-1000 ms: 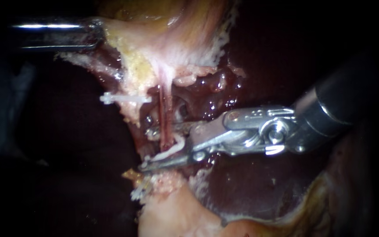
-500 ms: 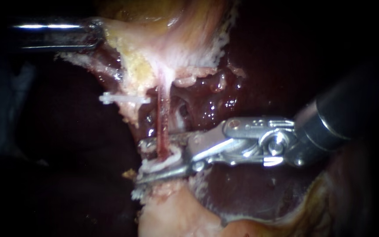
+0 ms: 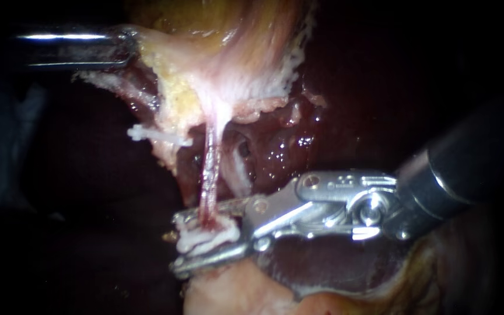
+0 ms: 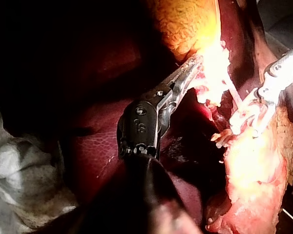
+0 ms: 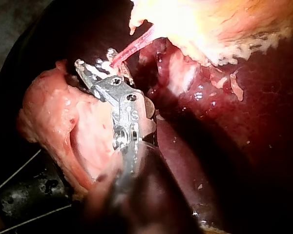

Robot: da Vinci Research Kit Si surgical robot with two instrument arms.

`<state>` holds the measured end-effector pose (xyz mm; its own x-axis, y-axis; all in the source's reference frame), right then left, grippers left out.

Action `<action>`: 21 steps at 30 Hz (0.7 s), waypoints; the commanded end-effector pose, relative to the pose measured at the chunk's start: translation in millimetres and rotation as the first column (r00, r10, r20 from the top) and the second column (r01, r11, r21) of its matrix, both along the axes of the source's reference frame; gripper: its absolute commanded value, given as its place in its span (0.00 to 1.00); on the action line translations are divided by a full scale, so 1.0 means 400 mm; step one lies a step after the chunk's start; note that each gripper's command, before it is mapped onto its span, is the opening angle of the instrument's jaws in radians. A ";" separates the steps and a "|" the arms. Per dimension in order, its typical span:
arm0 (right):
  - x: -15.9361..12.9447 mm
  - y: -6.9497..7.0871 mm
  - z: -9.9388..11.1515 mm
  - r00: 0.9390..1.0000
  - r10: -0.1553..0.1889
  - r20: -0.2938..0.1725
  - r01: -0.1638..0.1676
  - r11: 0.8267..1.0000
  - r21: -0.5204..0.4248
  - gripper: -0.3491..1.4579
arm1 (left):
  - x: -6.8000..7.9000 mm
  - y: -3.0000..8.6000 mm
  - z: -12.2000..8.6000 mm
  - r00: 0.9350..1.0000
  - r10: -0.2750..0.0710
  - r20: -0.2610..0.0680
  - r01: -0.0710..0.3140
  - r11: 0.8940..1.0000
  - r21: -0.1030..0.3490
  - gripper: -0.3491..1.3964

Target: Clipping second clip right tube

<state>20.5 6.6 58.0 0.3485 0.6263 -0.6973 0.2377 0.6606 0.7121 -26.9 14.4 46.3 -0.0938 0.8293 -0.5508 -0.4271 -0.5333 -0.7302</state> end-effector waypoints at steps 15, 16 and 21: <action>-0.0011 0.0016 0.0018 0.999 0.031 0.023 -0.031 1.000 0.002 0.00 | 0.0000 0.0000 0.0000 1.000 0.000 0.000 0.000 1.000 0.000 0.00; -0.0010 0.0017 0.0019 0.999 0.042 0.028 -0.042 0.999 -0.002 0.00 | 0.0000 0.0000 0.0000 1.000 0.000 0.000 0.000 1.000 0.000 0.00; -0.0007 0.0022 0.0022 0.997 0.052 0.050 -0.052 0.999 -0.011 0.00 | 0.0000 0.0000 0.0001 1.000 0.000 0.000 0.000 1.000 0.000 0.00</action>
<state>20.2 7.4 59.0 0.3497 0.6375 -0.6865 0.1674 0.6785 0.7153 -26.9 14.4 46.3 -0.0939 0.8294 -0.5508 -0.4272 -0.5332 -0.7301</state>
